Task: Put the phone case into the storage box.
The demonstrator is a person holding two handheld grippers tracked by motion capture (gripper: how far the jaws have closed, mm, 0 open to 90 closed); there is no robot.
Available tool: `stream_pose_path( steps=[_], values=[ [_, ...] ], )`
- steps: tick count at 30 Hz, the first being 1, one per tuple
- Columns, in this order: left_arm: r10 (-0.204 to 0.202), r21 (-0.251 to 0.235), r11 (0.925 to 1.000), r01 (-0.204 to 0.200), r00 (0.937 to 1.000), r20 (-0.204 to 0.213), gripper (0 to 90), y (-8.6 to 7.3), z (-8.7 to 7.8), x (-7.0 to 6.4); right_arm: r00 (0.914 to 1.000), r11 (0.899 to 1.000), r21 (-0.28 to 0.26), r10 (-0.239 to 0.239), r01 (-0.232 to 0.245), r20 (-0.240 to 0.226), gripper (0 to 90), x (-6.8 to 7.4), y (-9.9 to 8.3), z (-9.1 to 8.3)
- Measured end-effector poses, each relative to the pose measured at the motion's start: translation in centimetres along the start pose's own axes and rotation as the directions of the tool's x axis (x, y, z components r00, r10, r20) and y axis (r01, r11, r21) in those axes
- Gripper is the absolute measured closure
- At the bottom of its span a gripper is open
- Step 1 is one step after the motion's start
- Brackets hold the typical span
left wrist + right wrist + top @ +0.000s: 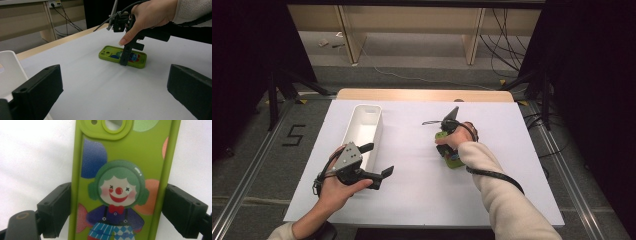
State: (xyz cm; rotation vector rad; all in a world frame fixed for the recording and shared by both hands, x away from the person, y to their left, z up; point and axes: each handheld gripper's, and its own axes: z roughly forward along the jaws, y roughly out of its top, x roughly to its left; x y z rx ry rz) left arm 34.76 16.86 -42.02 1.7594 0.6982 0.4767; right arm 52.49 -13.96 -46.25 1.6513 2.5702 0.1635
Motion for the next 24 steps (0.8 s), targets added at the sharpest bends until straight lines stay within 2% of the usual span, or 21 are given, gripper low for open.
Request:
stream_pose_path(
  steps=[8,14,24],
  values=[
    [0.000,0.001,1.0000,0.000,1.0000,-0.001,0.0,0.0,0.0,0.0,0.9997,1.000,-0.022,0.012,-0.013,-0.022,15.7,-0.8,-0.6,-0.4],
    [-0.001,0.003,1.0000,0.001,1.0000,-0.003,0.0,0.0,0.1,0.0,0.9980,0.998,-0.054,0.028,-0.031,-0.057,15.8,-1.5,-1.1,-0.9],
    [-0.003,0.003,1.0000,0.003,1.0000,-0.004,0.0,0.0,0.1,0.0,0.9947,0.990,-0.141,-0.001,-0.014,-0.103,15.8,-1.7,-1.9,-1.7]
  ],
)
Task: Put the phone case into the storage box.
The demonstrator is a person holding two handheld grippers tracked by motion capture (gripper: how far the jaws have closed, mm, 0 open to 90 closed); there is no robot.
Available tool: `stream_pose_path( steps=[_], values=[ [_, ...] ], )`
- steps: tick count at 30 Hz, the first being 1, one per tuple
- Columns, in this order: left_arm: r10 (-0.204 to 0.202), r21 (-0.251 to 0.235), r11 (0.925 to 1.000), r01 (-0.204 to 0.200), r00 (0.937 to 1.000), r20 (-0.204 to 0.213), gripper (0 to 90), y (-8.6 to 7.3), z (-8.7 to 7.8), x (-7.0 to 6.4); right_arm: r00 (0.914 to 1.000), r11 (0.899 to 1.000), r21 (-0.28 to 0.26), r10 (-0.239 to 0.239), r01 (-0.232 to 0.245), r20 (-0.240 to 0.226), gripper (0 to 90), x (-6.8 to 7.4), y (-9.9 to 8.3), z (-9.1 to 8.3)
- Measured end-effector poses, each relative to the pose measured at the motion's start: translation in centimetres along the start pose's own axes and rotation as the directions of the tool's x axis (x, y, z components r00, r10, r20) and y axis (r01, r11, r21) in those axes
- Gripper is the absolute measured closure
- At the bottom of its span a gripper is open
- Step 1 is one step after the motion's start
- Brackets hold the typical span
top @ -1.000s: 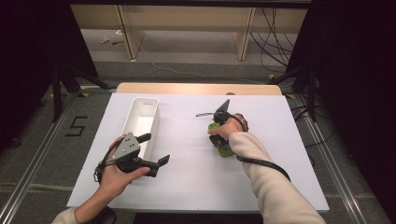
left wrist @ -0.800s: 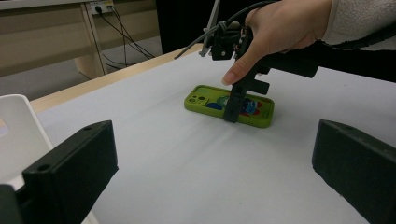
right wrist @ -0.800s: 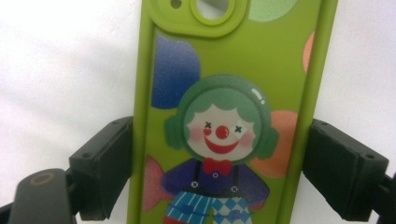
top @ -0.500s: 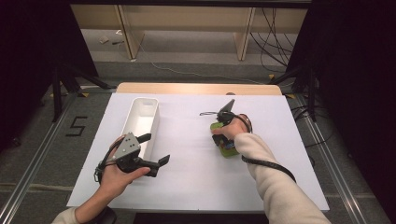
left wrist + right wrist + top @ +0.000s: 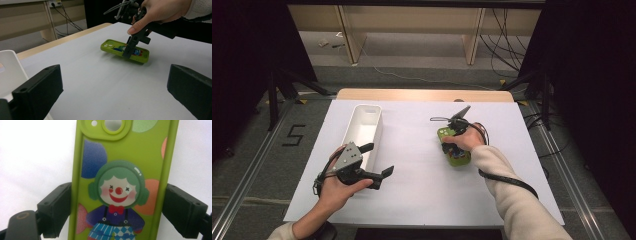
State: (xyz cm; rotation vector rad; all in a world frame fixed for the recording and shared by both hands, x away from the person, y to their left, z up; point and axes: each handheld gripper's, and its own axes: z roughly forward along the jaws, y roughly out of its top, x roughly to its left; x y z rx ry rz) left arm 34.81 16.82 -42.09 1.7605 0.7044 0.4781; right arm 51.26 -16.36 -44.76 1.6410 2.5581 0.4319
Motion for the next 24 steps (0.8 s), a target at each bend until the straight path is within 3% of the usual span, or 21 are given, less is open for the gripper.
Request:
stream_pose_path(
  steps=[14,19,24],
  values=[
    [0.002,0.001,1.0000,-0.002,1.0000,-0.002,0.0,0.0,0.0,0.0,0.9969,0.990,-0.133,-0.063,0.056,-0.047,15.8,0.3,-1.2,-1.6],
    [0.001,0.002,1.0000,-0.001,1.0000,-0.002,0.0,0.0,0.0,0.0,0.9934,0.977,-0.194,-0.102,0.089,-0.054,15.8,0.2,-1.8,-2.1],
    [0.001,-0.001,1.0000,-0.001,1.0000,-0.003,0.0,0.0,0.0,0.0,0.9900,0.970,-0.213,-0.130,0.115,-0.056,15.7,0.0,-2.3,-2.3]
  ],
)
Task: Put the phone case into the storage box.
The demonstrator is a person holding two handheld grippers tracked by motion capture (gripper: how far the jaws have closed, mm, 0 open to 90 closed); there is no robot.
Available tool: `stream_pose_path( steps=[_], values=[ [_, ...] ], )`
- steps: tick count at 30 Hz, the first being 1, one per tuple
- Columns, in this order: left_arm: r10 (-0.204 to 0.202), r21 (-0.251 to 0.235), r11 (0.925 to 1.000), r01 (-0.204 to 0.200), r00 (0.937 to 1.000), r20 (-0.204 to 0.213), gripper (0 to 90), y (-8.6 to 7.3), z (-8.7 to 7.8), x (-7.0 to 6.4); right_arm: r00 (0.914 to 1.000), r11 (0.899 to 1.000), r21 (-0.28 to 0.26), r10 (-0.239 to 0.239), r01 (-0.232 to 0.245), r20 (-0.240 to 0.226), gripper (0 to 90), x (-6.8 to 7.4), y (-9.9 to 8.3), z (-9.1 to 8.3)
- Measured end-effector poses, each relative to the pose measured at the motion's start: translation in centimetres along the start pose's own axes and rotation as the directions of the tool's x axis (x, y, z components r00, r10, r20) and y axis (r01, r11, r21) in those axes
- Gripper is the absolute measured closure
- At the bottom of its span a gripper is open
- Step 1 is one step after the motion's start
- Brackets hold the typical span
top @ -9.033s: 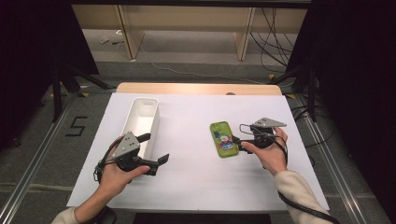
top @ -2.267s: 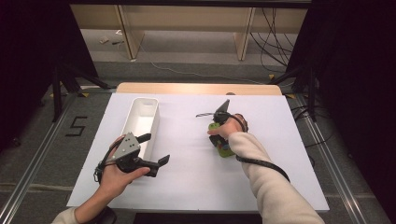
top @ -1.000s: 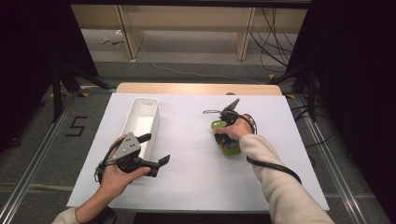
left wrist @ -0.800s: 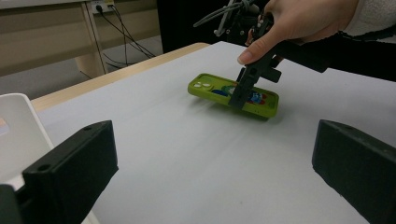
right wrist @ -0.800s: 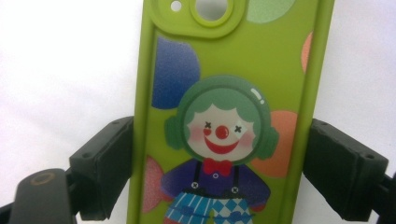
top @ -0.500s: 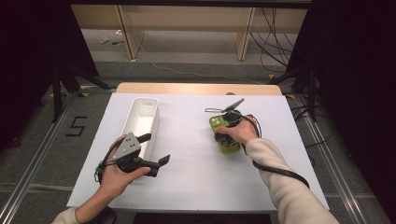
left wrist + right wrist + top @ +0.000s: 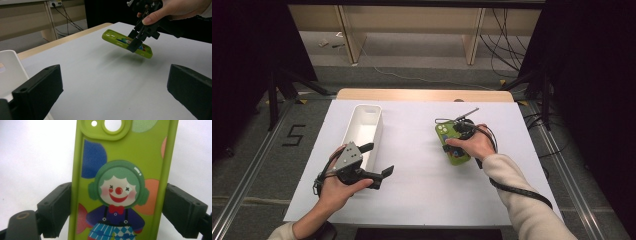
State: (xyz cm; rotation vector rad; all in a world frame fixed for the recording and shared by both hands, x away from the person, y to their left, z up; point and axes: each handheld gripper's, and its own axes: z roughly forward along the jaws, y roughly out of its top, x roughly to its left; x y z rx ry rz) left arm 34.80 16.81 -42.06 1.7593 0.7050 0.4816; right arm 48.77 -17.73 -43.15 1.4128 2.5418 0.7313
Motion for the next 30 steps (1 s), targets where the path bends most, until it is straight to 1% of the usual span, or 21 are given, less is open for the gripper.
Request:
stream_pose_path(
  steps=[8,15,16,17,19,24,25,27,29,30],
  values=[
    [-0.001,0.000,1.0000,0.001,1.0000,-0.001,0.0,0.0,0.0,0.0,1.0000,0.998,-0.062,-0.009,0.009,-0.003,15.8,-0.4,-0.7,-0.6],
    [0.000,0.003,1.0000,0.000,1.0000,-0.001,0.0,0.0,0.0,0.0,1.0000,0.996,-0.093,-0.010,0.010,0.000,15.8,-0.7,-1.3,-1.1],
    [0.001,0.003,1.0000,-0.001,1.0000,-0.001,0.0,0.0,0.0,0.0,0.9999,0.995,-0.100,-0.017,0.017,-0.001,15.8,-0.8,-1.4,-1.1],
    [0.000,0.002,1.0000,0.000,1.0000,-0.001,0.0,0.0,0.0,0.0,1.0000,0.994,-0.106,-0.007,0.007,-0.004,15.8,-0.9,-1.5,-1.2],
    [-0.001,0.001,1.0000,0.001,1.0000,-0.001,0.0,0.0,0.0,0.0,1.0000,0.994,-0.112,-0.008,0.007,-0.003,15.8,-1.0,-1.6,-1.3],
    [-0.003,-0.001,1.0000,0.003,1.0000,-0.003,0.0,0.0,0.0,0.0,1.0000,0.989,-0.149,-0.002,0.002,-0.006,15.8,-1.3,-2.2,-1.7],
    [-0.003,-0.002,1.0000,0.003,1.0000,-0.004,0.0,0.0,0.0,0.0,0.9999,0.987,-0.160,-0.010,0.009,-0.004,15.8,-1.3,-2.3,-1.8],
    [-0.002,-0.002,1.0000,0.002,1.0000,-0.004,0.0,0.0,0.0,0.0,0.9999,0.984,-0.179,-0.006,0.004,-0.009,15.8,-1.3,-2.6,-2.1],
    [-0.004,-0.002,1.0000,0.004,1.0000,-0.003,0.0,0.0,0.0,0.0,0.9998,0.980,-0.198,-0.014,0.010,-0.015,15.8,-1.3,-2.8,-2.3],
    [-0.004,-0.001,1.0000,0.004,1.0000,-0.004,0.0,0.0,0.0,0.0,0.9996,0.977,-0.214,-0.024,0.020,-0.014,15.8,-1.3,-2.9,-2.4]
  ],
)
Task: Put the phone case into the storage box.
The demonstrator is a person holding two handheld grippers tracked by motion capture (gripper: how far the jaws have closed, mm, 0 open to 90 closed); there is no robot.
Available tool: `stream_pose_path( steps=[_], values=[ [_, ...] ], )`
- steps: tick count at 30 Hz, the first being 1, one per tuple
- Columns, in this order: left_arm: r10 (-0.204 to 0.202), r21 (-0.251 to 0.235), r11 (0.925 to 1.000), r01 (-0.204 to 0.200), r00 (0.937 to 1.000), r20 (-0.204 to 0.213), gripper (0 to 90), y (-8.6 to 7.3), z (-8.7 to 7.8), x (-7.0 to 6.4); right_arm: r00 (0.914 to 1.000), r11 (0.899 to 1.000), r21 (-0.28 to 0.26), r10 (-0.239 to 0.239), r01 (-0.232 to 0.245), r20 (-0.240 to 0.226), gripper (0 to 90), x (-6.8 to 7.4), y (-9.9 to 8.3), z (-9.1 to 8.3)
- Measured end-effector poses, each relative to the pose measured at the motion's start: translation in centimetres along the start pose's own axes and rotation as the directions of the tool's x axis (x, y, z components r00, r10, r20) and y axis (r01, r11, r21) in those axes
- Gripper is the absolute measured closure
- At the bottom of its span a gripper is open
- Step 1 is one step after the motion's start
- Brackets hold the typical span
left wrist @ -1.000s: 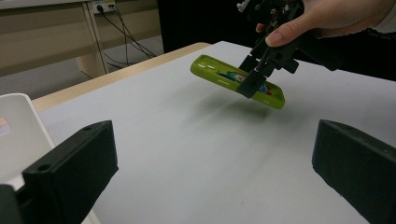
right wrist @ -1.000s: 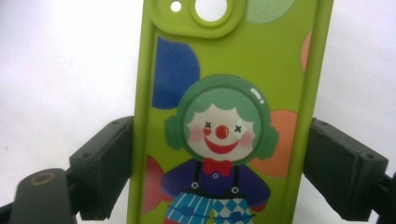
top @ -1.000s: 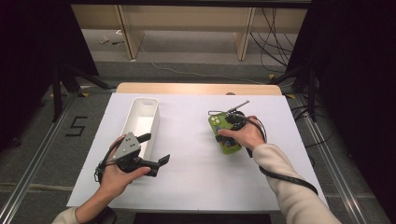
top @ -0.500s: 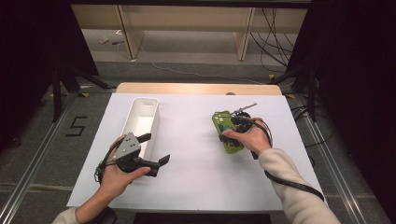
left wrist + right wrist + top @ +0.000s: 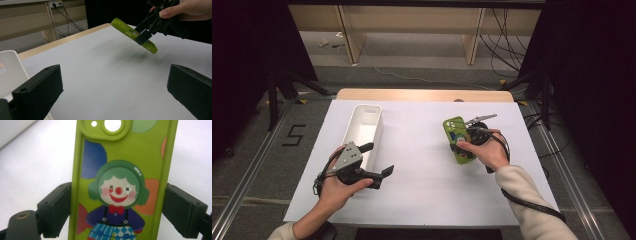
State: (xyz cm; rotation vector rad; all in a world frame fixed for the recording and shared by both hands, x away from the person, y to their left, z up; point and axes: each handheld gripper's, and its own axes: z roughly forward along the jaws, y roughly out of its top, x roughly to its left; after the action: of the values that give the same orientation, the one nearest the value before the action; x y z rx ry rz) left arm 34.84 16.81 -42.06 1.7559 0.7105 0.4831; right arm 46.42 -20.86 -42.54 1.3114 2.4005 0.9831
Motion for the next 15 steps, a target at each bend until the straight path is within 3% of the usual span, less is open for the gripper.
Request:
stream_pose_path(
  steps=[10,15],
  values=[
    [0.001,-0.001,1.0000,-0.001,1.0000,-0.002,0.0,0.0,0.0,0.0,0.9972,0.994,-0.087,-0.070,0.067,-0.025,15.8,1.0,-0.8,-1.3],
    [-0.001,0.001,1.0000,0.001,1.0000,-0.001,0.0,0.0,0.0,0.0,0.9972,0.992,-0.106,-0.069,0.065,-0.030,15.8,1.4,-1.2,-1.8]
  ],
)
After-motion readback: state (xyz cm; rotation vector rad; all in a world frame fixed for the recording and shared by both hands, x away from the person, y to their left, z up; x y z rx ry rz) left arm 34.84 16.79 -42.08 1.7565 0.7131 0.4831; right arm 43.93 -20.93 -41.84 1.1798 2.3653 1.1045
